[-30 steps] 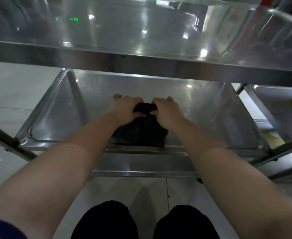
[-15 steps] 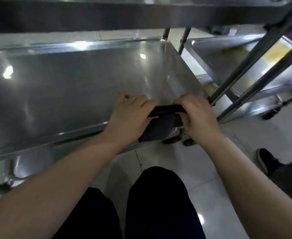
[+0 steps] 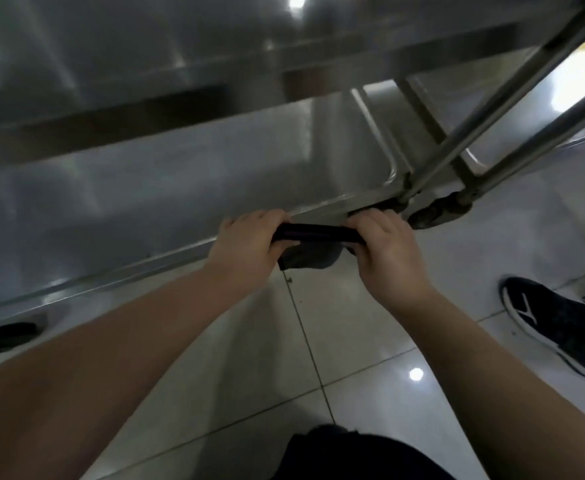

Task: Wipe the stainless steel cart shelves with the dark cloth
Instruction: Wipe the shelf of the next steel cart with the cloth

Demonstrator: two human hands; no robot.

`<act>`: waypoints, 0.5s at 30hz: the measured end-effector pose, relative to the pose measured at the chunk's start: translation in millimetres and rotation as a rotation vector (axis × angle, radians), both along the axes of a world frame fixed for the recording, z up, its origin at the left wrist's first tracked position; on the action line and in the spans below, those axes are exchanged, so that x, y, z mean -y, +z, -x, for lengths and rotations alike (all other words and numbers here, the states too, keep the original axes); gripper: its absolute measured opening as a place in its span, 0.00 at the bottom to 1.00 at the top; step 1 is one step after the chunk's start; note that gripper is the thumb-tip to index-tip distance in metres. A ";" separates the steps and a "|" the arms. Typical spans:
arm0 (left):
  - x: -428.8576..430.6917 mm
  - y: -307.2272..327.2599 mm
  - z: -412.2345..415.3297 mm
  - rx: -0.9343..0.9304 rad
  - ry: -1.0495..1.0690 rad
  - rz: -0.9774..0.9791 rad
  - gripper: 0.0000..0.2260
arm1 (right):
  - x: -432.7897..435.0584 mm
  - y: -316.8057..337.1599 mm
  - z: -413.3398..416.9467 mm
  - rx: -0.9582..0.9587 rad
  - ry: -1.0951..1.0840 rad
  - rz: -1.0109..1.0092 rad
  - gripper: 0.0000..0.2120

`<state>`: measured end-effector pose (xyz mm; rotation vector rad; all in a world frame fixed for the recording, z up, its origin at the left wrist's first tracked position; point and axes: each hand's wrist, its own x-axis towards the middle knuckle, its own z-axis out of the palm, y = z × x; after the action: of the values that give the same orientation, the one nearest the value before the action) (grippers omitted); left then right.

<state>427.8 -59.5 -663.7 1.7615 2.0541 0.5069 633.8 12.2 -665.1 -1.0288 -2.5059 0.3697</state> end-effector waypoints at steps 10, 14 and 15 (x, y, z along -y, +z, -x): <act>-74.0 -33.8 12.8 0.180 0.163 -0.177 0.08 | -84.5 -28.1 32.8 0.042 -0.141 0.013 0.16; -110.4 -59.0 24.8 -0.024 0.350 -0.022 0.19 | -129.3 -36.3 72.7 0.419 -0.255 0.013 0.24; -106.7 -68.8 28.5 -0.083 0.383 0.017 0.21 | -125.6 -46.0 79.6 0.446 -0.235 0.054 0.27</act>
<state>399.3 47.2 -732.4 1.4013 2.4606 0.5283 554.1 137.8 -711.1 -1.5534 -2.7189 0.1484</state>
